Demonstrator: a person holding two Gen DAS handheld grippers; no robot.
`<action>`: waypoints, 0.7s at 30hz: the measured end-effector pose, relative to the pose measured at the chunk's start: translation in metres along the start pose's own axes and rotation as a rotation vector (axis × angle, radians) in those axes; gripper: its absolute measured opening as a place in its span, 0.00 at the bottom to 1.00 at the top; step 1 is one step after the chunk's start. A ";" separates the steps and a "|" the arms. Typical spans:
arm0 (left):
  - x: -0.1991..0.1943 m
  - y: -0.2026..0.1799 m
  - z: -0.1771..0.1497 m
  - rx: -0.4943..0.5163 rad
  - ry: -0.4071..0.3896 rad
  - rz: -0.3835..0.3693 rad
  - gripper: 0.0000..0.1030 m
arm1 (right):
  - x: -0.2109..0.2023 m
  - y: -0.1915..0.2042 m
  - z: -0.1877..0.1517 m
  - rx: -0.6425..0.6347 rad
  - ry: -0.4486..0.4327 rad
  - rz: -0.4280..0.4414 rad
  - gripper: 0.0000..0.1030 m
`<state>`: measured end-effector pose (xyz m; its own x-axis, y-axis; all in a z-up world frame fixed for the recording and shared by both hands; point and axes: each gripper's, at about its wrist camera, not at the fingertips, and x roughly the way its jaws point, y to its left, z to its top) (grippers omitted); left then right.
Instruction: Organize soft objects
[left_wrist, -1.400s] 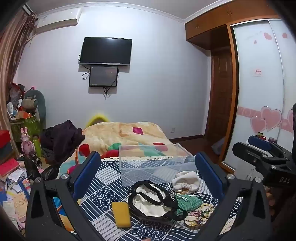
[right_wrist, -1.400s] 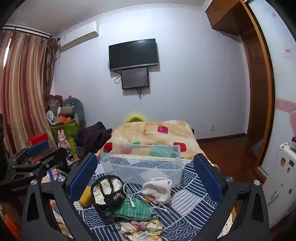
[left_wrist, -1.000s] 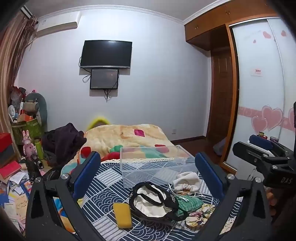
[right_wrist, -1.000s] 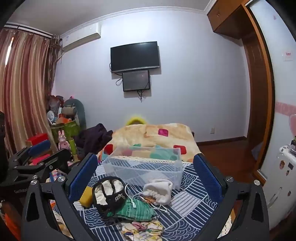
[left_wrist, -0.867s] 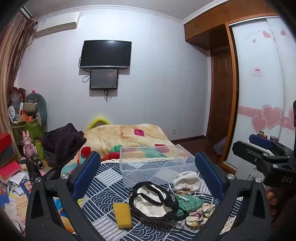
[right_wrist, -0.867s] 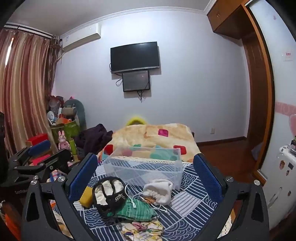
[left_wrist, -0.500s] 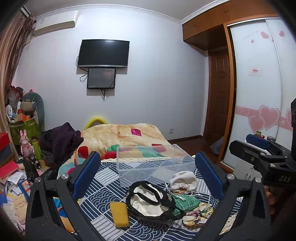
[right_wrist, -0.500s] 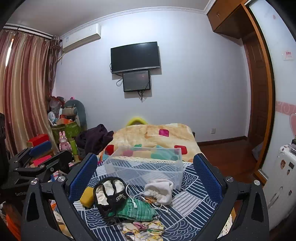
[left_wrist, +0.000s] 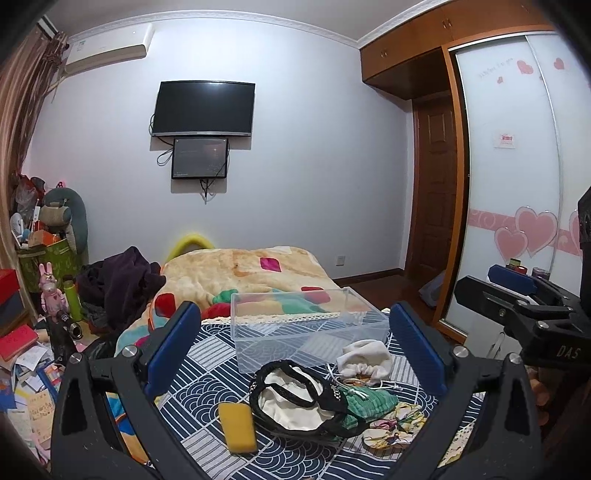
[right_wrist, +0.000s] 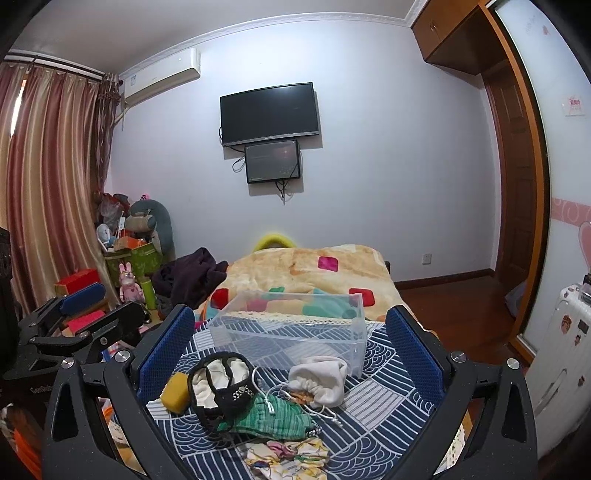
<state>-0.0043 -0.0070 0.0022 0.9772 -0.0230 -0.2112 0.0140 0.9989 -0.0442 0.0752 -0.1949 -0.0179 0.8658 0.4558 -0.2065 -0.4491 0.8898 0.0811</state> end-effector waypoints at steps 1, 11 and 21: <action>-0.001 -0.001 -0.001 0.002 -0.001 -0.001 1.00 | 0.000 0.000 0.000 0.000 0.000 0.001 1.00; -0.001 -0.001 -0.002 0.001 -0.002 -0.001 1.00 | 0.000 0.000 -0.001 -0.002 0.000 0.001 1.00; -0.003 0.001 0.000 -0.009 -0.011 0.005 1.00 | -0.001 0.000 -0.001 -0.003 0.000 0.002 1.00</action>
<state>-0.0074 -0.0064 0.0028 0.9795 -0.0172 -0.2007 0.0070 0.9987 -0.0514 0.0743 -0.1953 -0.0186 0.8648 0.4578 -0.2065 -0.4517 0.8887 0.0785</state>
